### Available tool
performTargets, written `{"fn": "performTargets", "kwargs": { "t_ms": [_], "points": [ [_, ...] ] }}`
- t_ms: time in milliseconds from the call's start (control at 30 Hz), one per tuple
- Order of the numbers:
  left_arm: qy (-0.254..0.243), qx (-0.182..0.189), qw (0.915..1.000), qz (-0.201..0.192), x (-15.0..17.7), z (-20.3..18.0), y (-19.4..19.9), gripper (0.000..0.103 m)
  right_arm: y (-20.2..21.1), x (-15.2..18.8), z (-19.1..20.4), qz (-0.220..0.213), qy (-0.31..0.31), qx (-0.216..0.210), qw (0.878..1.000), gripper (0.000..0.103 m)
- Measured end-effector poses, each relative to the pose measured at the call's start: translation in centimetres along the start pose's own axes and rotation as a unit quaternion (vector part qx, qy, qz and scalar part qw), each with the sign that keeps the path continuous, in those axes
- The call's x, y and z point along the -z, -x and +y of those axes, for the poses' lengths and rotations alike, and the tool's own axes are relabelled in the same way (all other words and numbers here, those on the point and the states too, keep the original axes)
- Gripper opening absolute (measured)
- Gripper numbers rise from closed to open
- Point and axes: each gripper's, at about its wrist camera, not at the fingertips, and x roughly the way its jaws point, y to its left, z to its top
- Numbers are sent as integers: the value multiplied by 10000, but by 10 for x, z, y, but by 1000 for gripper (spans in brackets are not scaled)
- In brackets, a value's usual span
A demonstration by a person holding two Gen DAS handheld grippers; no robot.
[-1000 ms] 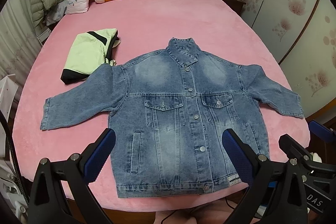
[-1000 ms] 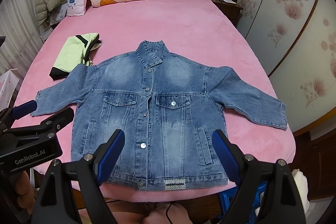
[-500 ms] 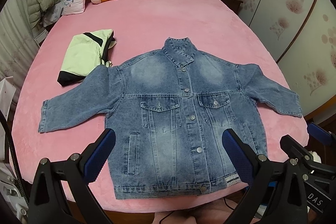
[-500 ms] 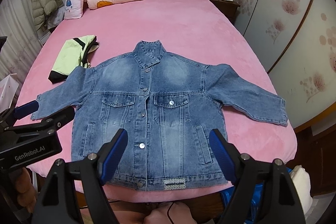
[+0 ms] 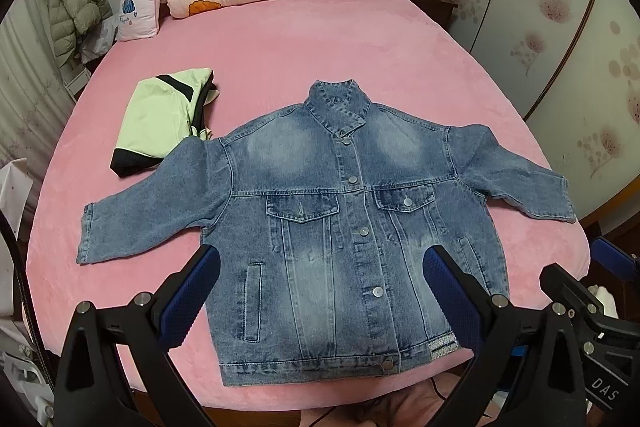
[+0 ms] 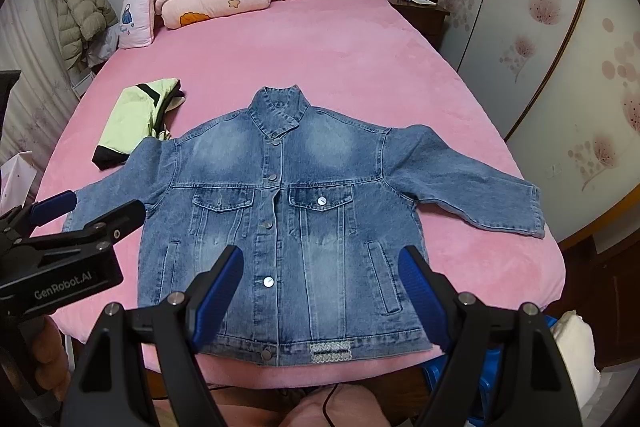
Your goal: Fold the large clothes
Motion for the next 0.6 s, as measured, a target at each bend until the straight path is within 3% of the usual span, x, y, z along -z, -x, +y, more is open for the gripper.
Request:
{"fn": "performTargets", "kwargs": {
  "t_ms": [133,333,600],
  "points": [
    [15,-49,9999,-99,-6,-4,3,101,5,-2,-8,-82,-32,-24,10000,80],
    [-36,47,9983,-585,-24,-23,16,101,13,-5,-29,-370,-72,-186,9991,80],
    [-734,238,9884,-1307,-56,-101,23,101,-4,-16,-125,-536,-795,28,9954,80]
  ]
}}
